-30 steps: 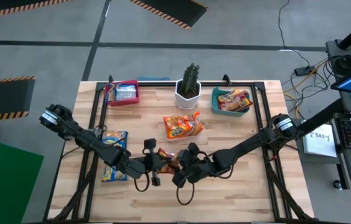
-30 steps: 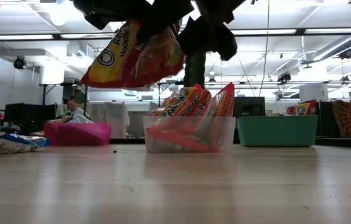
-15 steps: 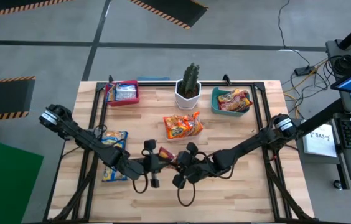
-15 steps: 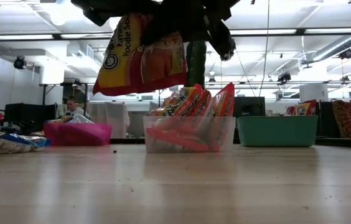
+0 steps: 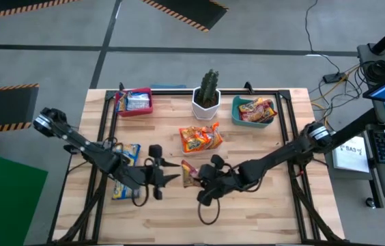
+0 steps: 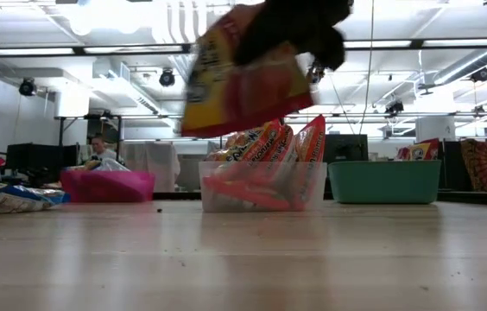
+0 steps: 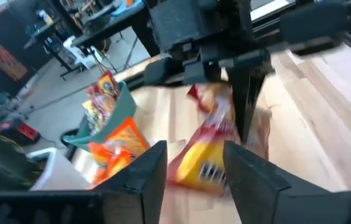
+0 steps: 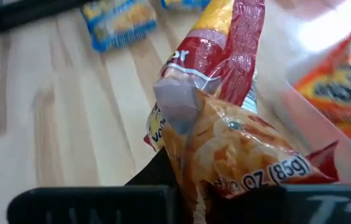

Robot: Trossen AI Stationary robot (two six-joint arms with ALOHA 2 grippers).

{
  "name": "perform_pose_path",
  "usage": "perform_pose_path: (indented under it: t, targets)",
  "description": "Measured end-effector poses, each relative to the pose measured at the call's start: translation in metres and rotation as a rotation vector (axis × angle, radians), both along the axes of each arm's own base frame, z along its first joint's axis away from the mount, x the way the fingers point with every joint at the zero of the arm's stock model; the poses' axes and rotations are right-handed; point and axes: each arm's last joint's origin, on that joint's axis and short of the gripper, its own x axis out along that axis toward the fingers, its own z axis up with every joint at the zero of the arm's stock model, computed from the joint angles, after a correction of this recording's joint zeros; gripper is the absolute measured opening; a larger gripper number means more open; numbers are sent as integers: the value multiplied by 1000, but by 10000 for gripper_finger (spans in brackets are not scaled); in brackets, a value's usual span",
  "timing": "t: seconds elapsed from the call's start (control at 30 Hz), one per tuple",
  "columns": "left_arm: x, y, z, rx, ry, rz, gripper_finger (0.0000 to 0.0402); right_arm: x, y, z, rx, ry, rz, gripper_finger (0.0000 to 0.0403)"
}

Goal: Sort Maruchan noodles
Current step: Put the red noodle pack into the green bin

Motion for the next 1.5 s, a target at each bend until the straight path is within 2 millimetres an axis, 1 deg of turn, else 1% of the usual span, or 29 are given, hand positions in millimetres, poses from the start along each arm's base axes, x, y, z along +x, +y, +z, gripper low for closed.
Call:
perform_pose_path:
  t: [0.17,0.27,0.37,0.47,0.53,0.6,0.73,0.83,0.97,1.07,1.2,1.33,1.5]
  targets:
    - [-17,10,13,35,-28,-20,151,-35,-8,22,70,157,2,28]
    - [-24,15,18,19,-54,-18,149,-60,-19,34,91,271,-51,28]
    - [-29,18,20,14,-66,-13,146,-86,-34,45,86,370,-174,28]
    - [-31,19,22,10,-72,-11,144,-112,-56,55,32,411,-392,28]
    - [-31,19,22,10,-71,-10,143,-127,-72,61,-32,389,-563,28]
    - [-30,19,21,11,-70,-9,143,-138,-87,65,-92,326,-703,28]
    - [-30,18,20,25,-62,-12,143,-147,-117,68,-186,131,-902,28]
    - [-30,20,21,42,-69,17,143,-149,-139,61,-248,21,-1029,28]
    - [-31,21,22,53,-78,53,143,-145,-169,42,-309,-76,-1173,28]
    - [-31,21,22,54,-77,54,143,-139,-191,20,-343,-73,-1243,28]
    - [-31,21,22,51,-78,55,143,-135,-213,-14,-355,-33,-1302,28]
    - [-31,21,21,43,-73,58,143,-135,-227,-42,-284,25,-1363,28]
    - [-31,21,20,46,-68,58,143,-132,-232,-64,-301,128,-1363,28]
